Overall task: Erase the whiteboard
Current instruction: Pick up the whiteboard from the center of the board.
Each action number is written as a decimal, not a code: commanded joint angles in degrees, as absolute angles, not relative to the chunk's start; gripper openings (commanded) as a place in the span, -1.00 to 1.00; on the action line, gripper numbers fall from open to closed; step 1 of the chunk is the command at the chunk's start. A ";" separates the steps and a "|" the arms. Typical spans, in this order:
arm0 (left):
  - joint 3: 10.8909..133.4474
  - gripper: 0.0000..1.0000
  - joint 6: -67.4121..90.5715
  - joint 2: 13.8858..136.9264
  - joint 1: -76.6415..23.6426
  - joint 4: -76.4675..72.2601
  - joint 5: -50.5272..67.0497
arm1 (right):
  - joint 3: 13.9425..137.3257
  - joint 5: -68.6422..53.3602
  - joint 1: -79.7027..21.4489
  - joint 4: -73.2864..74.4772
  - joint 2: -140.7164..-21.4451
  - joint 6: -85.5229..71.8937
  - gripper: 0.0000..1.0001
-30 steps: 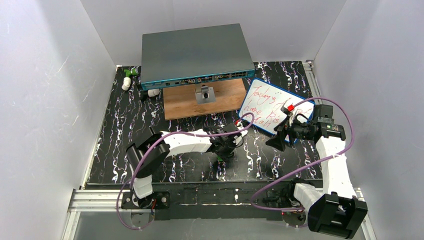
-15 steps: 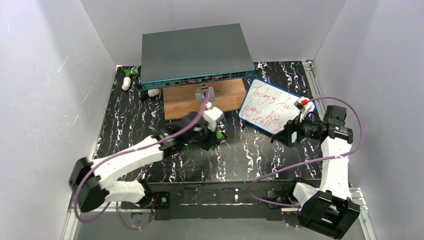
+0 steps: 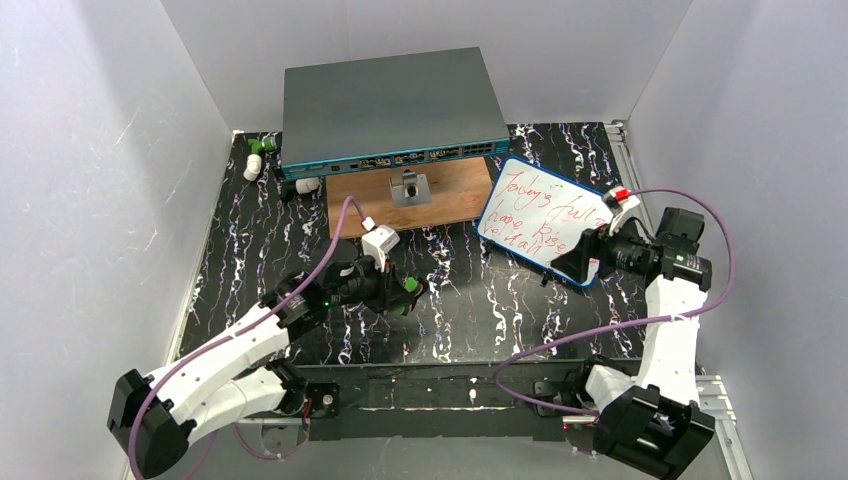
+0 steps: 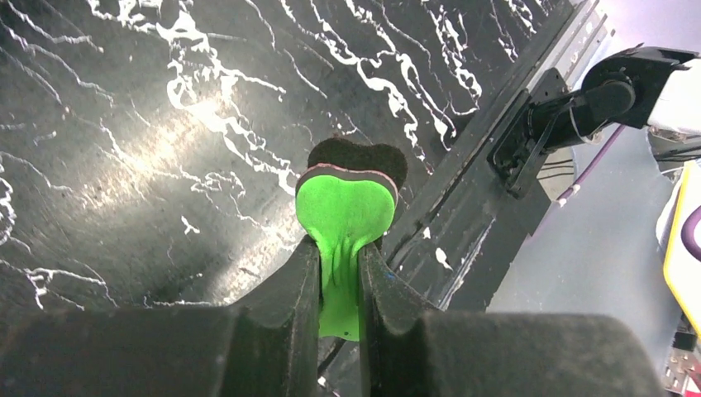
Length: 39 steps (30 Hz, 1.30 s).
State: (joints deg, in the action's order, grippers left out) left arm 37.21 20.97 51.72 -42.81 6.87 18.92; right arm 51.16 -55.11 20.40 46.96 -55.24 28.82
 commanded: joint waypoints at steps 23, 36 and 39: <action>41.68 -1.00 3.09 38.48 -35.24 22.26 20.71 | 56.78 -42.83 36.66 32.07 -73.71 21.10 0.78; 41.22 -1.00 2.29 38.26 -34.44 21.23 22.77 | 61.34 -53.24 35.35 35.51 -89.40 33.49 0.51; 41.13 -1.00 2.24 38.60 -34.13 20.98 22.94 | 59.82 -54.95 34.00 34.78 -90.62 36.61 0.49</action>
State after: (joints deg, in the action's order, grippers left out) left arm 41.67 3.16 38.54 -34.83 21.50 21.30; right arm 59.57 -49.58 35.44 34.02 -89.69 30.02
